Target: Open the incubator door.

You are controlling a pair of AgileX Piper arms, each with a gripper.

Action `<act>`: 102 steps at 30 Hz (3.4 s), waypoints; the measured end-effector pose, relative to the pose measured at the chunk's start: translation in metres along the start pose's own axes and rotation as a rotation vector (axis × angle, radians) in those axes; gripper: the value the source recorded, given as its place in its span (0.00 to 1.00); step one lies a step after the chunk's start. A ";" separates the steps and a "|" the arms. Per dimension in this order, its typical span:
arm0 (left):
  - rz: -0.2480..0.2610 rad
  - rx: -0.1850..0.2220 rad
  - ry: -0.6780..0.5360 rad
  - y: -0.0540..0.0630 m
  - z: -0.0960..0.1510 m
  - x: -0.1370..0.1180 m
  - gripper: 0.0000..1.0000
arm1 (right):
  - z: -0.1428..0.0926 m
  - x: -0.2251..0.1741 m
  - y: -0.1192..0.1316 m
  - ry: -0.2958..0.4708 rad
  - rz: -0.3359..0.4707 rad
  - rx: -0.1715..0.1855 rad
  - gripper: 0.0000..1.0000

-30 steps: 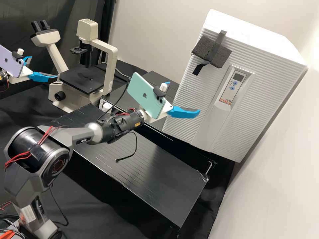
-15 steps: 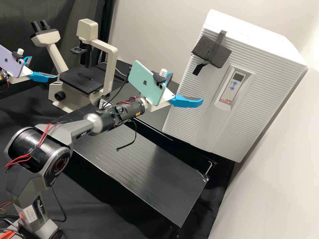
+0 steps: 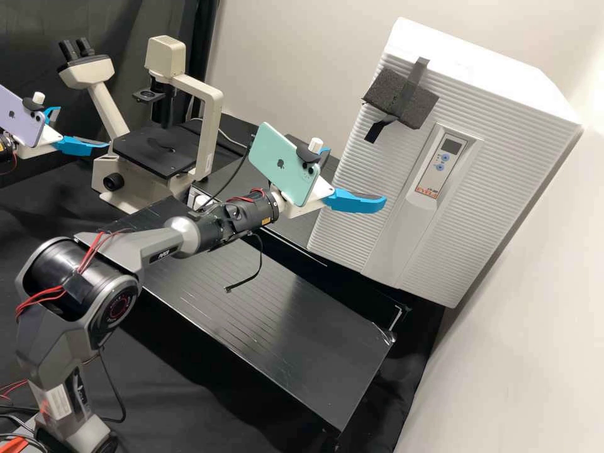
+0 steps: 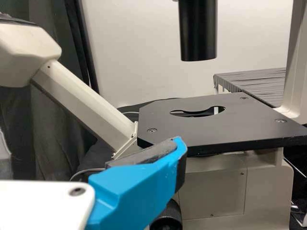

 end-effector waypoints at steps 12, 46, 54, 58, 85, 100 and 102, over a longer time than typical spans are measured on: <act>0.000 0.000 0.000 0.000 0.000 0.000 1.00 | -0.003 0.002 0.003 0.006 0.003 0.007 0.00; 0.000 0.000 0.000 0.000 0.000 0.000 1.00 | 0.003 0.004 -0.002 -0.033 -0.035 0.026 0.00; 0.000 0.000 0.000 0.000 0.000 0.000 1.00 | 0.003 0.005 -0.002 -0.028 -0.042 0.013 0.00; 0.000 0.000 0.000 0.000 0.000 0.000 1.00 | 0.005 0.006 0.000 -0.029 -0.049 0.006 0.00; 0.000 0.000 0.000 0.000 0.000 0.000 1.00 | 0.039 -0.036 0.041 0.004 -0.057 0.024 0.00; 0.000 0.000 0.000 0.000 0.000 0.000 1.00 | 0.052 -0.082 0.058 -0.062 0.059 0.020 1.00; 0.000 0.000 0.000 0.000 0.000 0.000 1.00 | 0.051 -0.087 0.055 -0.082 0.077 0.012 1.00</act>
